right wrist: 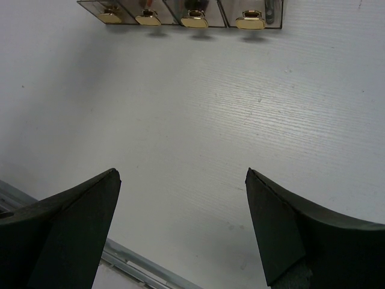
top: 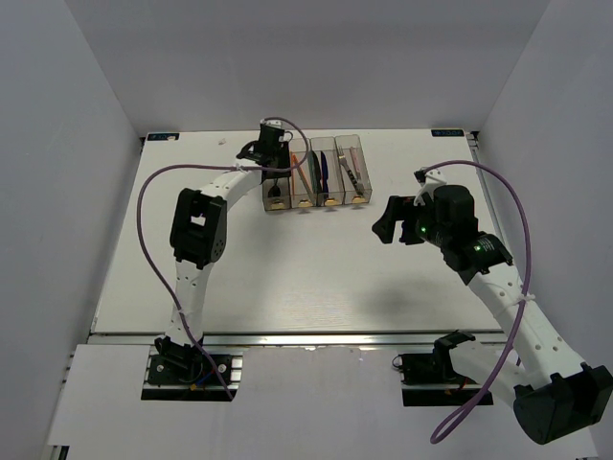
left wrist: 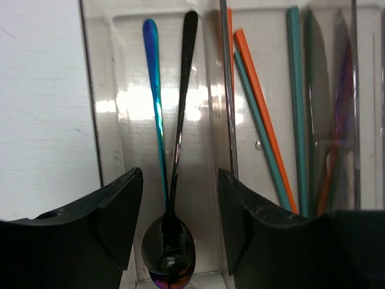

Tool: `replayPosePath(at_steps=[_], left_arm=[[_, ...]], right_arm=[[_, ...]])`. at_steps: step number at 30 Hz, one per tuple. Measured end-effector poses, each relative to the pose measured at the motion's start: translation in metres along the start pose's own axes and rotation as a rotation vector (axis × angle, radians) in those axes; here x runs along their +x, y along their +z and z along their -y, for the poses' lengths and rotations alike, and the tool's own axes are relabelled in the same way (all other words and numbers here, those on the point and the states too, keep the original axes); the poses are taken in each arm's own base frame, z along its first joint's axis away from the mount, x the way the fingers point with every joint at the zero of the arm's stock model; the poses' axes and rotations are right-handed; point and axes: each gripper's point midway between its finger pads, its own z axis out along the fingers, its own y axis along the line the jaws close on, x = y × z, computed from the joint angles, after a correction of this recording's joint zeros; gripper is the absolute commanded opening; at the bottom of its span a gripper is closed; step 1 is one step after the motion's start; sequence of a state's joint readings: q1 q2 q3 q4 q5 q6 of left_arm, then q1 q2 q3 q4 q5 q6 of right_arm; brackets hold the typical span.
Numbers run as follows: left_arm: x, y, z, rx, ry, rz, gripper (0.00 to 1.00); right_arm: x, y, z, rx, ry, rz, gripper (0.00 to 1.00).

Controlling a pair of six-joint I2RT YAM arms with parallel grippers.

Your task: Sort the eating utensils into containers

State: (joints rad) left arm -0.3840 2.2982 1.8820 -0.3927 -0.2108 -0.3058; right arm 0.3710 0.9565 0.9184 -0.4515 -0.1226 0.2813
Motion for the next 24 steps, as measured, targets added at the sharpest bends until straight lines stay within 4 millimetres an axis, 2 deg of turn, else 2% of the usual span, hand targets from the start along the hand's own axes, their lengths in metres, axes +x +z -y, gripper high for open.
replayPosePath(at_steps=[2,3,5,6,7,9,11,14,17,20,22,24], left_arm=[[-0.01,-0.003,0.001,-0.004,-0.012,0.022,0.68],[-0.014,-0.006,-0.001,-0.01,-0.018,0.029,0.75],[-0.019,-0.016,-0.002,-0.017,-0.032,0.039,0.82],[-0.024,-0.023,-0.003,-0.019,-0.041,0.047,0.95],[-0.03,-0.034,-0.004,-0.021,-0.051,0.063,0.96],[-0.045,-0.063,-0.009,-0.031,-0.082,0.097,0.98],[-0.064,-0.102,-0.017,-0.05,-0.119,0.148,0.98],[-0.086,-0.176,-0.038,-0.089,-0.198,0.251,0.98],[-0.077,-0.247,-0.068,-0.124,-0.26,0.326,0.98],[-0.051,-0.305,-0.1,-0.17,-0.304,0.381,0.98],[-0.033,-0.33,-0.119,-0.204,-0.319,0.409,0.98],[-0.012,-0.344,-0.135,-0.243,-0.322,0.419,0.98]], right_arm=[[-0.001,0.0,0.0,-0.001,-0.001,0.002,0.89],[-0.001,0.0,0.0,-0.001,-0.001,0.004,0.89],[-0.001,0.0,0.0,0.0,-0.002,0.006,0.89],[-0.002,0.0,0.001,0.007,-0.003,0.008,0.89],[-0.002,0.0,0.002,0.014,-0.003,0.01,0.89],[-0.004,-0.001,0.007,0.041,-0.005,0.022,0.89],[-0.009,-0.005,0.011,0.069,-0.01,0.045,0.89],[-0.02,-0.019,0.019,0.132,-0.018,0.096,0.89],[-0.036,-0.04,0.022,0.18,-0.034,0.165,0.89],[-0.047,-0.061,0.025,0.215,-0.047,0.228,0.89],[-0.049,-0.071,0.027,0.233,-0.059,0.256,0.89],[-0.048,-0.08,0.029,0.247,-0.066,0.273,0.89]])
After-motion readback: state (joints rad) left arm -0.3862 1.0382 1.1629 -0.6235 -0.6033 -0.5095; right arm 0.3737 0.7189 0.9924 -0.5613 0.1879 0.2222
